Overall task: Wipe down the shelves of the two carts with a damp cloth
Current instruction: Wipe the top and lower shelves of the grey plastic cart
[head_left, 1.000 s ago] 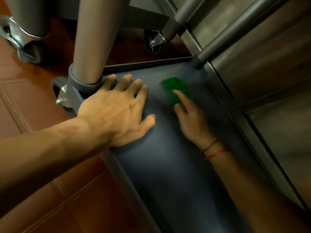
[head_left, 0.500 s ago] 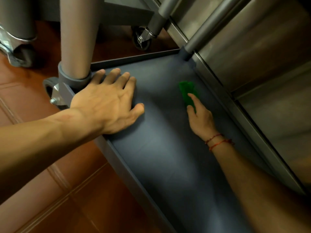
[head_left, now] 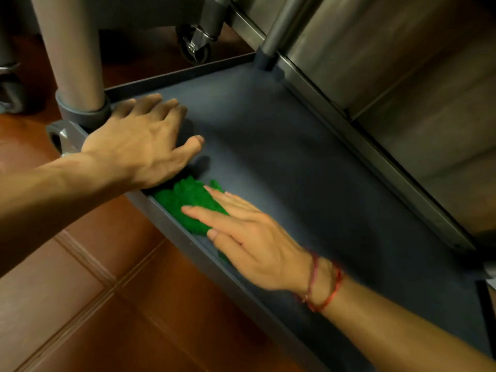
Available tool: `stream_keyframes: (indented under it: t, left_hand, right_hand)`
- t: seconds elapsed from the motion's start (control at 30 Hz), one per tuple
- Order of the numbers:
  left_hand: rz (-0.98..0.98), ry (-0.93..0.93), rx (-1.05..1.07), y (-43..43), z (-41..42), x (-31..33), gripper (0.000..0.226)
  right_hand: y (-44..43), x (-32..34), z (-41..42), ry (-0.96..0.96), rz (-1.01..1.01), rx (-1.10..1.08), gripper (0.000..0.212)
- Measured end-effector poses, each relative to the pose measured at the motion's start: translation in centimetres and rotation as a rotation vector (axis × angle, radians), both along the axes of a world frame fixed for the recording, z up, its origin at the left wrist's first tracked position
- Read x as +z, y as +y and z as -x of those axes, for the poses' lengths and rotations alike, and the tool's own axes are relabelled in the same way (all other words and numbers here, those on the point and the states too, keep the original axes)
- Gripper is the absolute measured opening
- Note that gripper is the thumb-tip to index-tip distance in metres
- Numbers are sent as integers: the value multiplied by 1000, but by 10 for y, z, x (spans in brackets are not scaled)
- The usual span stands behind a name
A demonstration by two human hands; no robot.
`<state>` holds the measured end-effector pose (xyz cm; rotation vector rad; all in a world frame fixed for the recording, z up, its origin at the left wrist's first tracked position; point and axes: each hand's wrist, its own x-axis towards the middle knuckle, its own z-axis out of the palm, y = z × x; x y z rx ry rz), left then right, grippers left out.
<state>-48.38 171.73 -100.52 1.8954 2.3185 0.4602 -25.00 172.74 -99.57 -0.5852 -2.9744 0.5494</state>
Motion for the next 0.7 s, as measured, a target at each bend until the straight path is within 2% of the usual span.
stream_keyframes:
  t: [0.07,0.23,0.3,0.43,0.53,0.63,0.7]
  left_hand:
    - [12,2,-7,-2,1,0,92]
    - [30,7,-19,-3,3,-1,89]
    - [18,4,-12,-1,3,-1,87]
    - [4,10,-11,4,4,-3,87]
    - [-7,34,-25,3,3,-3,86]
    - [3,-1,-49,0,-17,4,86]
    - [-6,-2,-146,-2,-47,6,90]
  right_hand:
    - [25,-4,-10,-27,-41,-38,44]
    - [88,-2,-61,-39,-95,-502,49]
    - [82,0,-69,-31,-93,-549,49]
    - [26,2,-60,3,31,-320,44]
    - [-18,3,-57,-21,37,-146,44]
    - [-24,3,-59,-46,34,-67,46]
    - [-12,-1,-60,-46,-32,-16,47]
